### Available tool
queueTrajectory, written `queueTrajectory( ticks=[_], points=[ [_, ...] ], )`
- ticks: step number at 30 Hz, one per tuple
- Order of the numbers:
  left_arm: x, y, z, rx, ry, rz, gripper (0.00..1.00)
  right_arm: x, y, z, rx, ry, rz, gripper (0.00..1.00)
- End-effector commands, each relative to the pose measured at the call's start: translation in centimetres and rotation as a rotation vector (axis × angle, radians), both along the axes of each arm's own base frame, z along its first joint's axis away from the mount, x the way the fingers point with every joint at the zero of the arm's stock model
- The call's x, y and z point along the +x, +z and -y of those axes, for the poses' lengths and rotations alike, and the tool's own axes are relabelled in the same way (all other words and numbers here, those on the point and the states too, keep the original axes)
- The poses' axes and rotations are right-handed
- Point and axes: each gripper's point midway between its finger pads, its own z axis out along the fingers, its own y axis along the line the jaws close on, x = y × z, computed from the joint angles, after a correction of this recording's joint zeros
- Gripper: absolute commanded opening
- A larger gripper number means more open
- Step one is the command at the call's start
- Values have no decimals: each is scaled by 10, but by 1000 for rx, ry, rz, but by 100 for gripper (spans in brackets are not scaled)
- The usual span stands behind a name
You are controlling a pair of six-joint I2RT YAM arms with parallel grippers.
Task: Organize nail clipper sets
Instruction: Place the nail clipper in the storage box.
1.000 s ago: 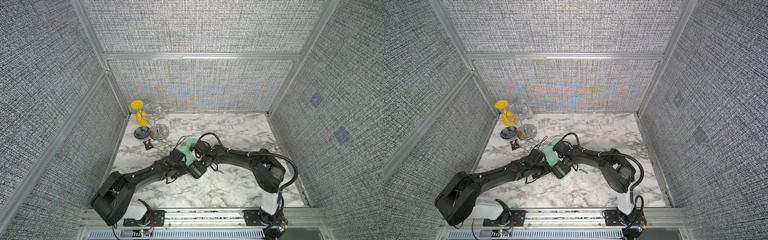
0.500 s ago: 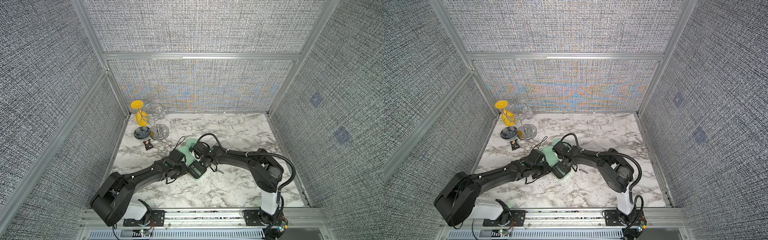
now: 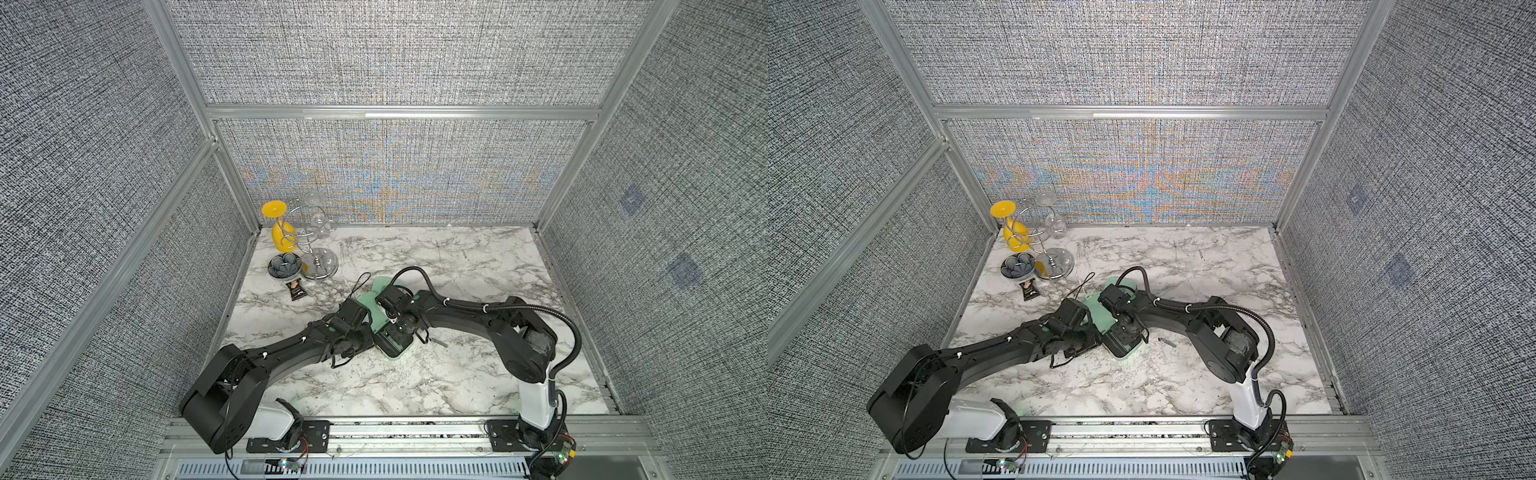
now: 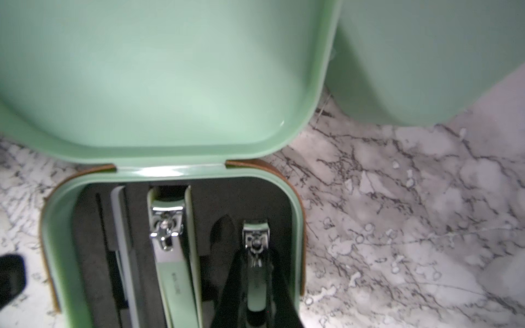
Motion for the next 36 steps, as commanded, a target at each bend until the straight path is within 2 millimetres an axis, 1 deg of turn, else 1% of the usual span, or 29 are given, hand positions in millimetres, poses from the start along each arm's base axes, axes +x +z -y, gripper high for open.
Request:
queueTrajectory(
  ticks=[1,10,14,20,25,28,36],
  points=[
    [2,1,-1,6,6,10,51,-9,-19,13,-69,-17,-44,1],
    [2,0,0,5,5,9,51,-14,-30,14,-86,-14,-79,1],
    [2,1,-1,5,5,9,51,-16,-29,13,-81,-14,-89,2],
    [3,3,0,1,3,14,51,-9,-15,7,-54,-13,-67,16],
    [2,3,-1,3,3,15,51,-6,-4,2,-41,-5,-54,20],
    [1,4,-1,2,3,18,51,-4,3,0,-29,-3,-45,25],
    [2,3,-2,4,4,17,51,-2,17,-2,4,-7,-34,26]
  ],
)
